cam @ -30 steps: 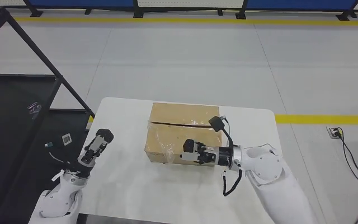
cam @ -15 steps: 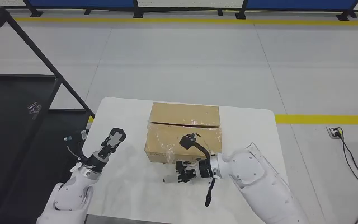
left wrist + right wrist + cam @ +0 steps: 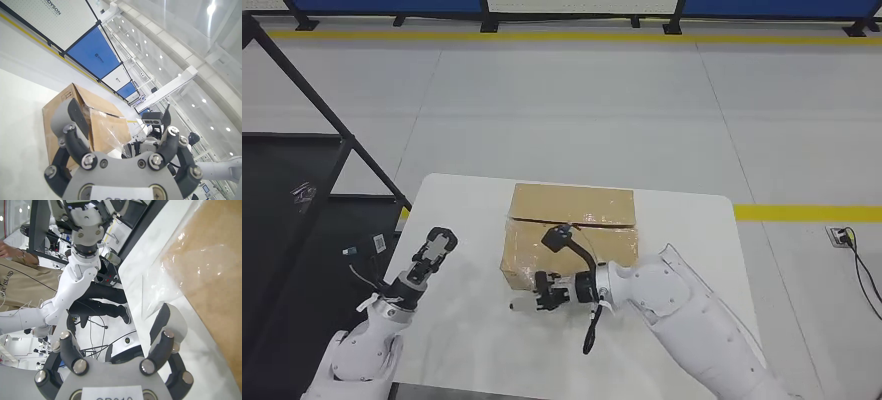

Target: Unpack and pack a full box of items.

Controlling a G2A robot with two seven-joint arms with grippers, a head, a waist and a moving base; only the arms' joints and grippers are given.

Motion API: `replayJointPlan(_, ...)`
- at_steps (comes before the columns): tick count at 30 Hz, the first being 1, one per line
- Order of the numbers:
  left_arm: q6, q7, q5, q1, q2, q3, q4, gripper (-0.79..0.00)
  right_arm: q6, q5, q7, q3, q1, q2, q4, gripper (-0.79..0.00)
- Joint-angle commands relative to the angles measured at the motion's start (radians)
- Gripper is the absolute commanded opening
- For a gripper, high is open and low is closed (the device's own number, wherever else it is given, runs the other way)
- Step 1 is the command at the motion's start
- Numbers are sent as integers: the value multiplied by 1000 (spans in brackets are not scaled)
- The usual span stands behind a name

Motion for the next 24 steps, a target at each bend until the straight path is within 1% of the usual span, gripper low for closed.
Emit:
replayJointPlan(1, -2, 3, -3, 2, 0, -1, -1, 0, -9, -1, -22, -12, 18, -7, -7, 0)
replayJointPlan(5, -7, 13, -5, 10, 1, -5, -2, 0, -33, 10, -56, -37, 52, -21, -8, 0)
replayJointPlan(10, -14, 27, -17, 24, 2, -16, 7, 0, -32, 17, -39, -101, 114, -47, 0, 0)
replayJointPlan(17, -12, 30, -43, 29, 4, -28, 29, 0, -132, 103, 59, -183, 191, -83, 44, 0)
replayJointPlan(21, 6, 24, -40, 22, 4, -20, 50, 0, -202, 166, 95, -187, 213, -92, 76, 0)
replayJointPlan(22, 10, 16, -31, 19, 4, -15, 54, 0, -211, 162, 85, -177, 217, -91, 86, 0)
replayJointPlan(24, 16, 2, -11, 12, 4, -2, 64, 0, -189, 114, 40, -162, 211, -87, 90, 0)
